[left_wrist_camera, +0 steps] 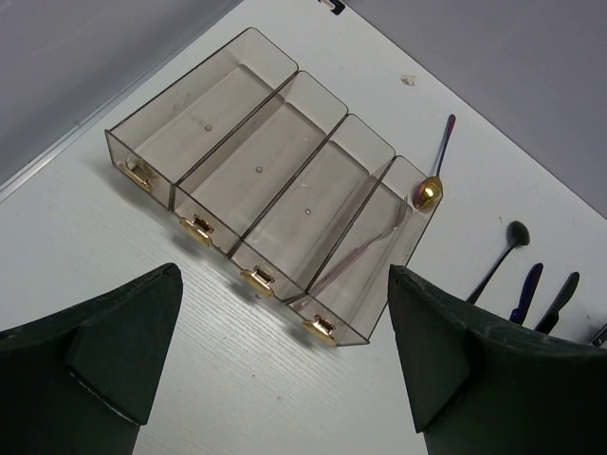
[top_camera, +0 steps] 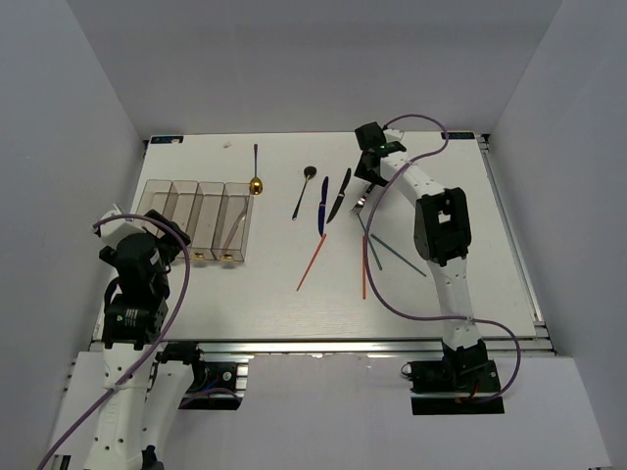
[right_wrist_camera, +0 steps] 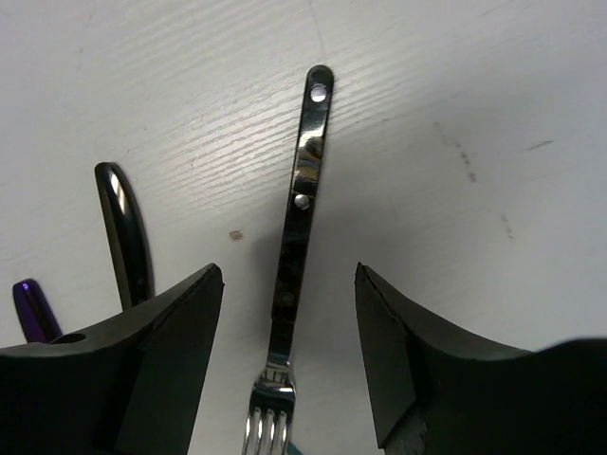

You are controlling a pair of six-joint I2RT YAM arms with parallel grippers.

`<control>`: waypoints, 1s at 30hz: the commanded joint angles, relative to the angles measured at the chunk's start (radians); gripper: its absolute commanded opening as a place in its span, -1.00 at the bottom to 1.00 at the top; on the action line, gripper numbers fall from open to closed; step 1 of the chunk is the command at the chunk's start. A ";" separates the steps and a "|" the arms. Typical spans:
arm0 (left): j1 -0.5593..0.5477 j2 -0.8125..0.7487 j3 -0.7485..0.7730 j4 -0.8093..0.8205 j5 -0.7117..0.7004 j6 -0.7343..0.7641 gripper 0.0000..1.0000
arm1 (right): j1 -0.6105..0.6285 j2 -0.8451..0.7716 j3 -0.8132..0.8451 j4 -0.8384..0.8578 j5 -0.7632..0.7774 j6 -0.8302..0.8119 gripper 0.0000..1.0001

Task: Sort the eating utensils into containers

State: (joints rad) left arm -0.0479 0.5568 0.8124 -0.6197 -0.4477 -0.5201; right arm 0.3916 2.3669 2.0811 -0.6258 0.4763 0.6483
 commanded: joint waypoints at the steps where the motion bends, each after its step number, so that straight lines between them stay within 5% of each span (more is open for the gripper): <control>1: -0.003 0.006 0.008 0.017 0.014 0.009 0.96 | 0.004 0.063 0.074 -0.017 -0.041 0.020 0.26; 8: -0.001 0.003 0.007 0.018 0.014 0.011 0.96 | 0.009 0.088 0.044 -0.054 -0.009 0.070 0.14; 13: -0.001 0.000 0.007 0.017 0.014 0.011 0.96 | 0.015 0.013 -0.119 0.014 -0.001 0.114 -0.94; 24: -0.001 0.000 0.005 0.015 0.009 0.009 0.96 | -0.002 -0.239 -0.364 0.325 -0.267 0.217 -1.00; 30: -0.001 0.000 0.007 0.015 0.004 0.008 0.96 | 0.137 -0.445 -0.532 0.527 -0.272 0.165 -1.00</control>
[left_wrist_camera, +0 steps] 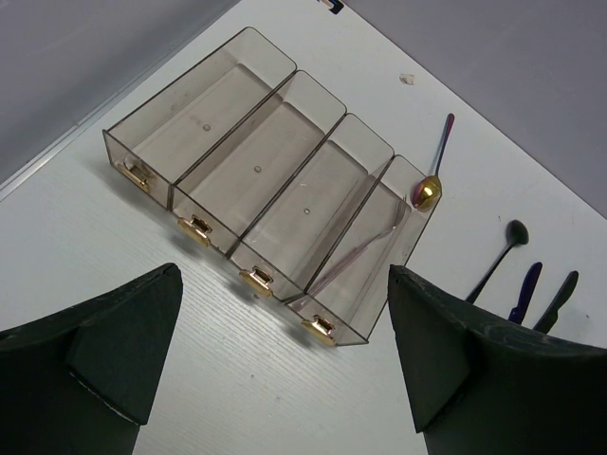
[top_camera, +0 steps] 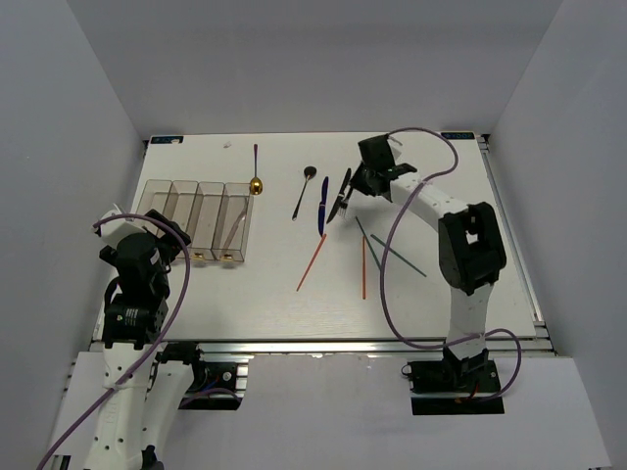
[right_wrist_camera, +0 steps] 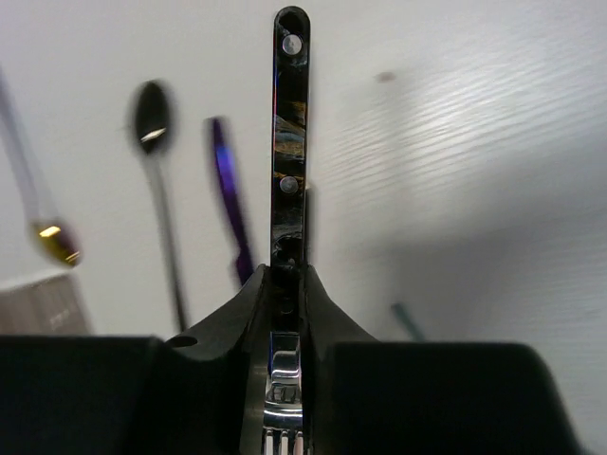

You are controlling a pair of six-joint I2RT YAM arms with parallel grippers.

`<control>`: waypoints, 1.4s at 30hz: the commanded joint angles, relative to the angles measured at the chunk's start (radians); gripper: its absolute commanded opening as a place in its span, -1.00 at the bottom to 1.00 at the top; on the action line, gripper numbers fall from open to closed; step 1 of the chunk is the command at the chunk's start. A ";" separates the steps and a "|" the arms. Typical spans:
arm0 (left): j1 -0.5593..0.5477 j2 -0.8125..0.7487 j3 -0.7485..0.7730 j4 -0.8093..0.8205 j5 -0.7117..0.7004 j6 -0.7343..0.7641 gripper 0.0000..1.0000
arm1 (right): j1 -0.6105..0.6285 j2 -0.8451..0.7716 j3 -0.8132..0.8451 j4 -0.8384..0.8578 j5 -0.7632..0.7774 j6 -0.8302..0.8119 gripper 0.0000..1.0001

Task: Sort the eating utensils into containers

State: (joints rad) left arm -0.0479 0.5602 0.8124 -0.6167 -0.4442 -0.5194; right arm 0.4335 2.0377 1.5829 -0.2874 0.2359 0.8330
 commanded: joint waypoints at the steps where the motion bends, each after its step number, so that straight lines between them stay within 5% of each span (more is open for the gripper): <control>1: -0.001 -0.003 0.005 0.012 -0.002 0.007 0.96 | 0.149 -0.128 -0.047 0.218 -0.038 -0.023 -1.00; 12: -0.001 -0.020 0.008 0.003 -0.022 0.001 0.96 | 0.465 0.074 0.063 0.476 -0.061 0.120 -1.00; 32: -0.027 -0.025 0.004 0.011 0.001 0.004 0.95 | 0.507 0.348 0.436 0.387 -0.003 0.221 -1.00; 35: -0.027 -0.028 0.004 0.011 0.002 0.004 0.95 | 0.510 0.369 0.462 0.387 -0.013 0.209 -0.88; 42: -0.029 -0.040 0.002 0.012 0.001 0.005 0.96 | 0.513 0.354 0.476 0.355 -0.001 0.180 0.04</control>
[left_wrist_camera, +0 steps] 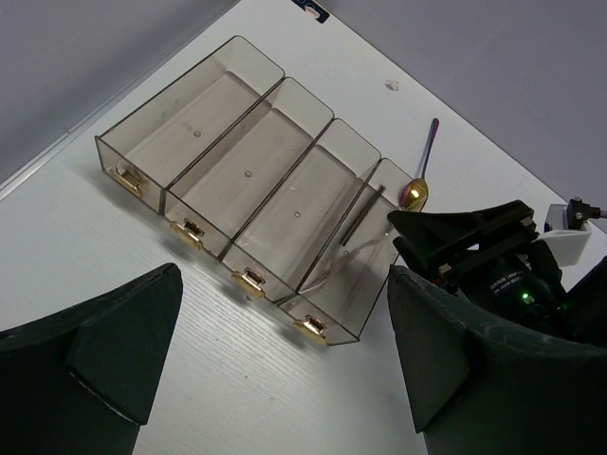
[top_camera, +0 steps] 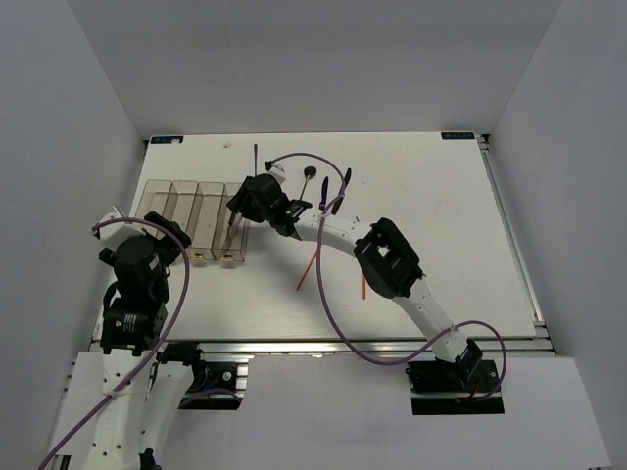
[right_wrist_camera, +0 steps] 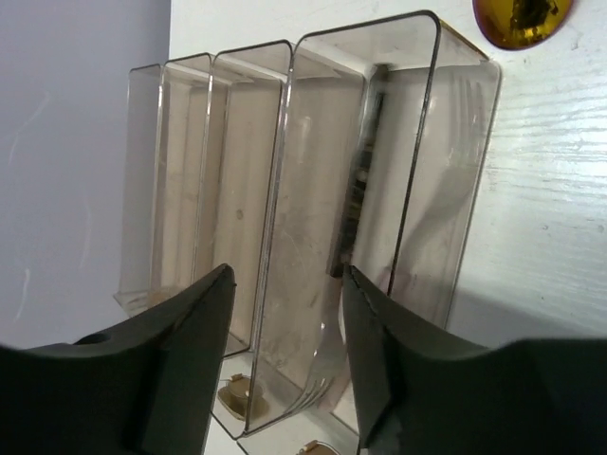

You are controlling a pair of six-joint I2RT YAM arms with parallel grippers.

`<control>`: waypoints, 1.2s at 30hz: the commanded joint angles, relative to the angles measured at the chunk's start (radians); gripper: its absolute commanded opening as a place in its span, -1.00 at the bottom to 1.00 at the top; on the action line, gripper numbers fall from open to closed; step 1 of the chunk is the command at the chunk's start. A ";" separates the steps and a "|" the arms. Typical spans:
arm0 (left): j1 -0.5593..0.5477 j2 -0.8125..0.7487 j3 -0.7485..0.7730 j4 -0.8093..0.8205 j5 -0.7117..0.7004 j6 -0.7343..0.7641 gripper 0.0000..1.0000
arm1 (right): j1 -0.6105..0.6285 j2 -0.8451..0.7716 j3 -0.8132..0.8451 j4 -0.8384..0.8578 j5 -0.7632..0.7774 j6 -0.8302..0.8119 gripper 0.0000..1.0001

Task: Sort the eating utensils into containers

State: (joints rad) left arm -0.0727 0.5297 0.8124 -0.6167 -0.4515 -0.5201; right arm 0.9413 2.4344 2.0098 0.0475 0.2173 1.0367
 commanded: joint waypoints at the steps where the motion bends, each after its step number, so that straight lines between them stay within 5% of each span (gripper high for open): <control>1: -0.006 -0.010 0.002 0.012 0.010 0.006 0.96 | 0.007 -0.052 0.046 0.020 0.022 -0.035 0.11; 2: -0.006 -0.007 0.004 0.012 0.011 0.006 0.96 | 0.007 -0.067 0.047 0.020 0.021 -0.044 0.27; 9: -0.007 -0.010 0.004 0.009 0.004 0.006 0.96 | -0.005 -0.327 -0.075 -0.038 0.093 -0.312 0.41; 20: -0.010 -0.004 -0.001 0.020 0.027 0.012 0.96 | -0.274 -0.786 -0.546 -0.604 0.010 -0.861 0.28; 31: -0.009 0.050 0.001 0.025 0.047 0.023 0.96 | -0.535 -0.776 -0.740 -0.660 -0.139 -1.032 -0.21; 36: -0.010 0.065 0.001 0.029 0.065 0.028 0.96 | -0.552 -0.727 -0.772 -0.647 -0.159 -1.104 -0.17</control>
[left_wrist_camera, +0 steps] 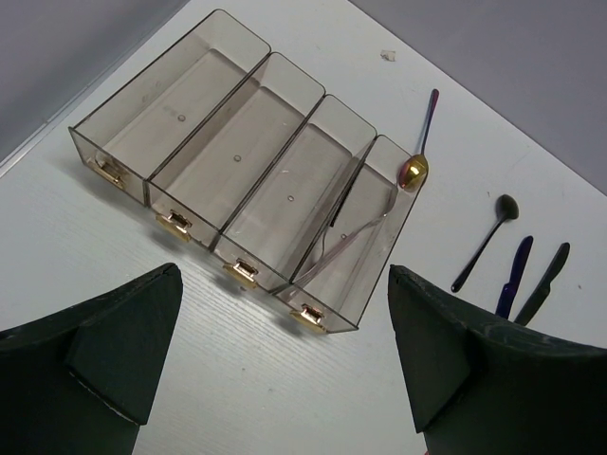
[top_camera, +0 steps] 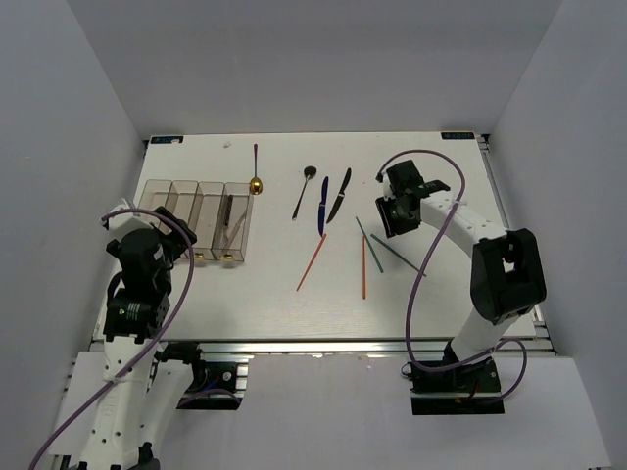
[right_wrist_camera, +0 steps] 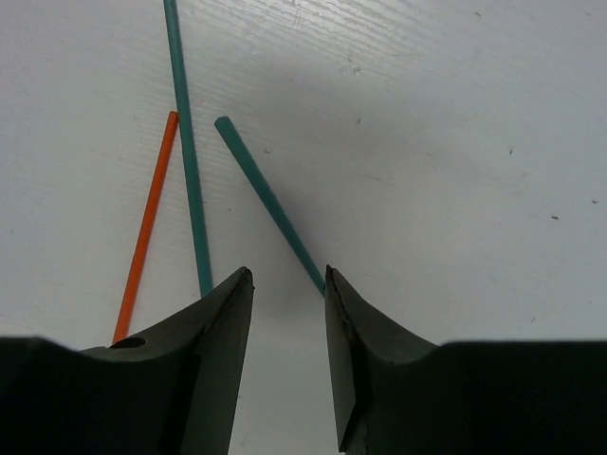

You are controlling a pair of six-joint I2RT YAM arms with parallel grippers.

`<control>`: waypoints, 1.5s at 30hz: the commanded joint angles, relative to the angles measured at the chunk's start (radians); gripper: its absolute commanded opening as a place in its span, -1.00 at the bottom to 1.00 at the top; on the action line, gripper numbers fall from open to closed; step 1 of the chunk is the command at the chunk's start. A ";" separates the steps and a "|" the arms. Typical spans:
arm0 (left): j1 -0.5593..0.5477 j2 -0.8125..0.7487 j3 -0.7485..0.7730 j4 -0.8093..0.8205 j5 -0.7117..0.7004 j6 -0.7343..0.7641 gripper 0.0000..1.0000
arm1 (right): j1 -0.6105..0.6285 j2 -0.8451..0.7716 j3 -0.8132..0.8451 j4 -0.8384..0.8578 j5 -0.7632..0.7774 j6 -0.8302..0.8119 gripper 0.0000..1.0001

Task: Sort the eating utensils into containers

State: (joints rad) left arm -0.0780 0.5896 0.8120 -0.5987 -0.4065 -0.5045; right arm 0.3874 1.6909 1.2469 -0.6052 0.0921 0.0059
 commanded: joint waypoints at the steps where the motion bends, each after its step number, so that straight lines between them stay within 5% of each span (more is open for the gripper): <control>1: -0.005 0.007 0.000 0.013 0.021 0.012 0.96 | 0.002 0.038 0.002 -0.010 -0.025 -0.086 -0.15; 16: -0.014 0.036 -0.002 0.017 0.044 0.020 0.96 | -0.018 0.253 0.013 0.001 0.011 -0.098 -0.12; 18: -0.016 0.039 -0.001 0.017 0.046 0.020 0.96 | -0.021 0.268 0.008 -0.001 0.000 -0.096 -0.28; 22: -0.016 0.039 0.000 0.014 0.044 0.020 0.96 | -0.021 0.303 -0.007 -0.015 0.017 -0.078 -1.00; 26: -0.022 0.035 0.006 0.020 0.069 0.024 0.96 | -0.042 0.230 -0.023 -0.024 0.121 -0.012 -1.00; 30: -0.034 0.071 0.012 0.080 0.312 0.034 0.96 | -0.062 0.075 0.017 -0.094 0.155 0.089 -1.00; 34: -0.042 0.186 -0.036 0.322 0.758 -0.113 0.96 | -0.009 -0.112 0.030 0.041 -0.163 0.183 -1.00; 35: -0.067 0.220 -0.069 0.479 0.837 -0.150 0.96 | 0.010 -0.196 -0.001 0.124 -0.422 0.213 -1.00; 37: -0.144 0.324 -0.083 0.616 0.977 -0.259 0.96 | 0.018 -0.267 -0.160 0.368 -0.711 0.448 -1.00; 38: -0.179 0.355 -0.080 0.734 1.003 -0.285 0.96 | 0.040 -0.311 -0.225 0.702 -0.886 0.574 -1.00; 40: -0.273 0.417 -0.070 0.810 1.029 -0.325 0.96 | 0.073 -0.330 -0.296 0.888 -0.899 0.786 -1.00; 43: -0.369 0.440 -0.051 0.867 1.000 -0.304 0.96 | 0.143 -0.323 -0.232 0.799 -0.784 0.778 -1.00; 45: -0.396 0.450 -0.030 0.832 0.977 -0.263 0.96 | 0.168 -0.318 -0.244 0.887 -0.805 0.857 -1.00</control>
State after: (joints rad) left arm -0.4370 1.0634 0.7437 0.1116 0.5129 -0.7692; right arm 0.5343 1.3582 1.0111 0.0971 -0.6235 0.6792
